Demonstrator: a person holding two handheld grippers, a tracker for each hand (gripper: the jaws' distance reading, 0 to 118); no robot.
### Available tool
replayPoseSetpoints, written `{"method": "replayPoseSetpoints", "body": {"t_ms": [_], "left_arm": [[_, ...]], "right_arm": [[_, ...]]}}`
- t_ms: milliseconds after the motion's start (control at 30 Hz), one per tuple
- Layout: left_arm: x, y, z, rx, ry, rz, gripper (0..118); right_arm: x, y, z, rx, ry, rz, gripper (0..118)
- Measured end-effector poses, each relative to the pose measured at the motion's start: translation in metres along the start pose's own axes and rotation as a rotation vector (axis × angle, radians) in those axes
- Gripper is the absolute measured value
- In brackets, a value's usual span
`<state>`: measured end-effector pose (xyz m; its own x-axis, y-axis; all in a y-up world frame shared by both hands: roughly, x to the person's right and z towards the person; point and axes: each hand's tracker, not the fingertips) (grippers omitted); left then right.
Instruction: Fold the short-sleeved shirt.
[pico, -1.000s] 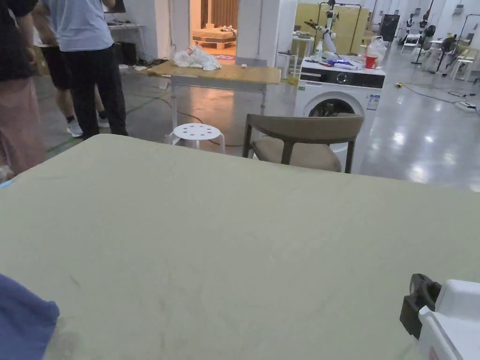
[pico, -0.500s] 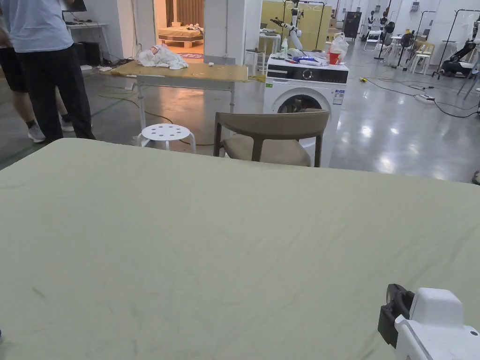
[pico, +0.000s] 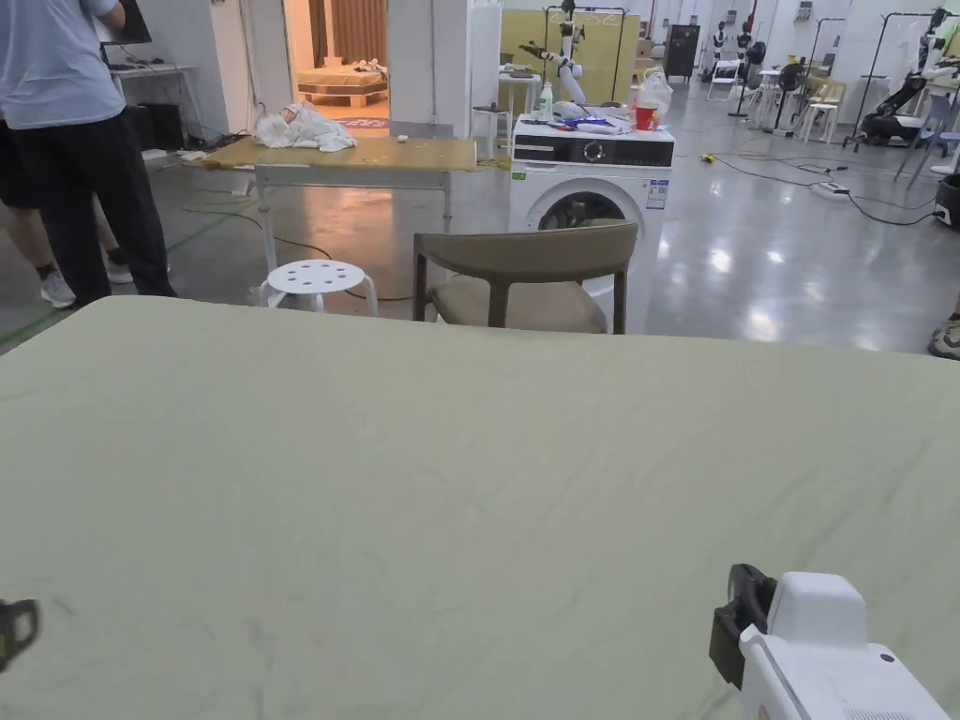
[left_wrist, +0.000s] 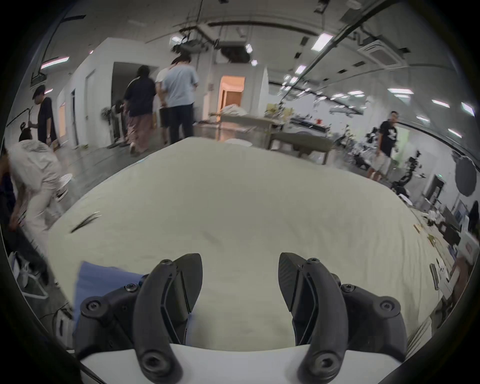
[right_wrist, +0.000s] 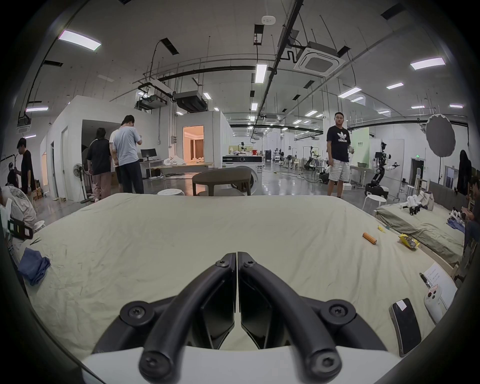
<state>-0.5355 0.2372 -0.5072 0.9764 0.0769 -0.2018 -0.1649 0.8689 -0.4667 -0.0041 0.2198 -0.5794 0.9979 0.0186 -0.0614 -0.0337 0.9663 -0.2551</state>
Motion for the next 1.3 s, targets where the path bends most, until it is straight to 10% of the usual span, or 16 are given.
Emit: {"method": "replayPoseSetpoints", "body": {"t_ms": [533,1300], "left_arm": [[0.205,-0.005,-0.033,0.408,0.024,-0.182,2],[0.215,-0.02,-0.032,0.365,-0.009,-0.111,2]], "right_arm": [[-0.011,0.006,-0.006,0.075,-0.015,0.002,0],[-0.009,0.002,-0.003,0.116,-0.037,-0.002,3]]}}
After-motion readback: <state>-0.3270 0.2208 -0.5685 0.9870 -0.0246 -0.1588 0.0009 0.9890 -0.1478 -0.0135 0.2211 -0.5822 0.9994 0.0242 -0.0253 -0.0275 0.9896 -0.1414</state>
